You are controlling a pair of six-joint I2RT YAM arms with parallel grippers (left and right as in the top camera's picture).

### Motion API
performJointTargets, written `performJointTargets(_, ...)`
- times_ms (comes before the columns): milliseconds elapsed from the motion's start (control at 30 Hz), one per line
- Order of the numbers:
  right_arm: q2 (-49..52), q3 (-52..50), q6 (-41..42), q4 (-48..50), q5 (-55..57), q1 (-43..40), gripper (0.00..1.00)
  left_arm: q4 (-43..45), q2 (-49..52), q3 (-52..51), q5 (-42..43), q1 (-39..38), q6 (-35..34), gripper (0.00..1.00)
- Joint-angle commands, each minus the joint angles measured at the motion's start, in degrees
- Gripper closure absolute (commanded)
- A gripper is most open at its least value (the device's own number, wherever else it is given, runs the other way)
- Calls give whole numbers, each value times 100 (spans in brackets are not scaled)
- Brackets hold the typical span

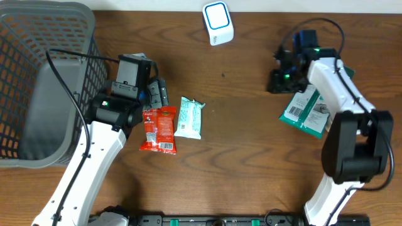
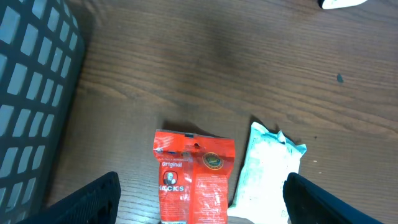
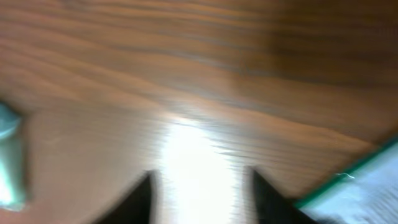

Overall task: Scan the item barcode
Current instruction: 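Open the right gripper and lift it off the gloves pack, then move the right gripper left and grasp the white wipes pack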

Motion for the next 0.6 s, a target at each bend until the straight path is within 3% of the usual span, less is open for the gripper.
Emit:
performJointTargets(0, -142, 85, 219, -17, -1029, 492, 1, 0, -33, -2, -74, 17, 35, 16)
performJointTargets(167, -24, 33, 664, 146, -1663, 1139, 1, 0, -33, -2, -74, 17, 35, 16)
performJointTargets(267, 81, 33, 1113, 361, -1329, 1530, 16, 0, -33, -2, -74, 17, 35, 16)
performJointTargets(567, 341, 20, 2315, 898, -79, 2590, 27, 0, -33, -2, -74, 17, 35, 16)
